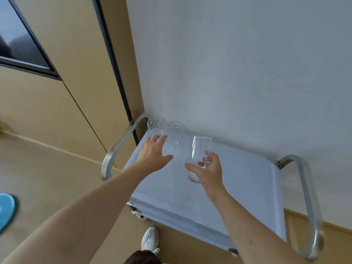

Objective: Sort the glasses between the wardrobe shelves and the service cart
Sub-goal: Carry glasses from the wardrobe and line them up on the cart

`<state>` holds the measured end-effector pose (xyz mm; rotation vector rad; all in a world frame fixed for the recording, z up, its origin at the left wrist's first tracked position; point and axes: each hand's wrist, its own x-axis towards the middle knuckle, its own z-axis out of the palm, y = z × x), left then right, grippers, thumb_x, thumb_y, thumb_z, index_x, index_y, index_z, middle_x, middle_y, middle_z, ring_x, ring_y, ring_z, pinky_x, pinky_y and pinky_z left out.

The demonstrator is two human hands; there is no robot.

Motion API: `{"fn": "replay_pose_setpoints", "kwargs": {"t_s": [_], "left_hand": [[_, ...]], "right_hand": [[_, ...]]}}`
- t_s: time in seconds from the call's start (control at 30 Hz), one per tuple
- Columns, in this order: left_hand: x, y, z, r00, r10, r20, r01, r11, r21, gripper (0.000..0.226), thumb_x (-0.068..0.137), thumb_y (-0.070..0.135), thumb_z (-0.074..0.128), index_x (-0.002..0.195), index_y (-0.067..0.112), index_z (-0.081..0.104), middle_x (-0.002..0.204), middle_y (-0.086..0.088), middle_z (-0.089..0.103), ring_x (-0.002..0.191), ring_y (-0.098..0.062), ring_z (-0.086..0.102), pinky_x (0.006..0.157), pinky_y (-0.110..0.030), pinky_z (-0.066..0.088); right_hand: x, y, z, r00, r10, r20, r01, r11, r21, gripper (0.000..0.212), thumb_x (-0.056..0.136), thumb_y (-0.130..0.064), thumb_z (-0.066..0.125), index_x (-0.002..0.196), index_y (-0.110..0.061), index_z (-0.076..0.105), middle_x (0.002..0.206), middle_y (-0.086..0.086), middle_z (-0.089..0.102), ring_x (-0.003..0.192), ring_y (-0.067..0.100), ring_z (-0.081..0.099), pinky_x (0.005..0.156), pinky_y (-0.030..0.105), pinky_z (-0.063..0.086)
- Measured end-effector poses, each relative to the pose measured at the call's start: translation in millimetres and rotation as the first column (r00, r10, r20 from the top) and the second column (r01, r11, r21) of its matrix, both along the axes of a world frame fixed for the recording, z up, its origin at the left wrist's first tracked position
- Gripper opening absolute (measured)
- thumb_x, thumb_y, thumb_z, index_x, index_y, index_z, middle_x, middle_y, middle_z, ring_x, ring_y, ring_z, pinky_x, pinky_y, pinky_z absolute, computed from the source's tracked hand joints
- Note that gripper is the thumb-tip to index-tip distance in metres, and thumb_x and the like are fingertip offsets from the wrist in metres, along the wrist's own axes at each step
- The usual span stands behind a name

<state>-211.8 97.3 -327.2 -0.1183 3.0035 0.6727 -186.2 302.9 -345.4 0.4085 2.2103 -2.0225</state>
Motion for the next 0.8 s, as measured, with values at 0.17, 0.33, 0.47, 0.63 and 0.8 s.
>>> {"fn": "replay_pose_setpoints", "kwargs": {"t_s": [0.17,0.33,0.47,0.63,0.8], "left_hand": [[80.2,13.6,1.0,0.991,0.133,-0.005,-0.133,0.991,-0.001,0.081,0.091,0.047,0.068,0.157,0.020,0.029,0.159,-0.007,0.033,0.145,-0.028,0.028,0.117,-0.042,0.031],[151.3,14.6,-9.0,0.966,0.259,0.018,-0.259,0.966,0.011,0.080,0.089,0.048,0.068,0.155,0.020,0.032,0.158,-0.008,0.035,0.144,-0.029,0.030,0.117,-0.043,0.031],[191.9,1.4,-20.8,0.943,0.331,0.043,-0.331,0.944,0.007,0.078,0.089,0.045,0.069,0.154,0.020,0.035,0.156,-0.008,0.036,0.144,-0.031,0.030,0.116,-0.045,0.032],[224.1,-22.2,-42.5,0.928,0.367,0.061,-0.370,0.927,0.057,0.066,0.084,0.038,0.073,0.142,0.019,0.048,0.143,-0.006,0.048,0.132,-0.033,0.040,0.109,-0.042,0.037],[248.0,-44.2,-76.8,0.934,0.338,0.118,-0.345,0.938,0.041,0.072,0.085,0.039,0.071,0.149,0.019,0.043,0.148,-0.010,0.043,0.134,-0.035,0.037,0.111,-0.044,0.035]], "right_hand": [[48.5,13.3,-5.8,0.990,0.135,-0.031,-0.134,0.991,0.013,0.090,0.049,-0.043,0.094,0.126,-0.032,0.049,0.120,-0.005,0.053,0.104,0.011,0.061,0.087,0.053,0.059],[92.0,7.1,-21.3,0.964,0.268,0.001,-0.267,0.964,0.010,0.084,0.059,-0.029,0.098,0.127,-0.030,0.049,0.122,-0.004,0.053,0.107,0.012,0.061,0.091,0.049,0.058],[117.0,-12.5,-34.3,0.941,0.337,0.028,-0.337,0.941,0.008,0.082,0.060,-0.021,0.098,0.126,-0.029,0.050,0.121,-0.002,0.054,0.106,0.011,0.063,0.090,0.036,0.055],[144.9,-39.0,-53.8,0.928,0.362,0.085,-0.364,0.931,0.005,0.084,0.061,-0.018,0.098,0.130,-0.026,0.050,0.120,-0.001,0.053,0.109,0.014,0.061,0.083,0.036,0.059],[166.1,-60.9,-77.8,0.922,0.369,0.120,-0.380,0.921,0.081,0.083,0.060,-0.023,0.099,0.127,-0.027,0.051,0.119,-0.006,0.053,0.109,0.010,0.061,0.071,0.018,0.051]]}}
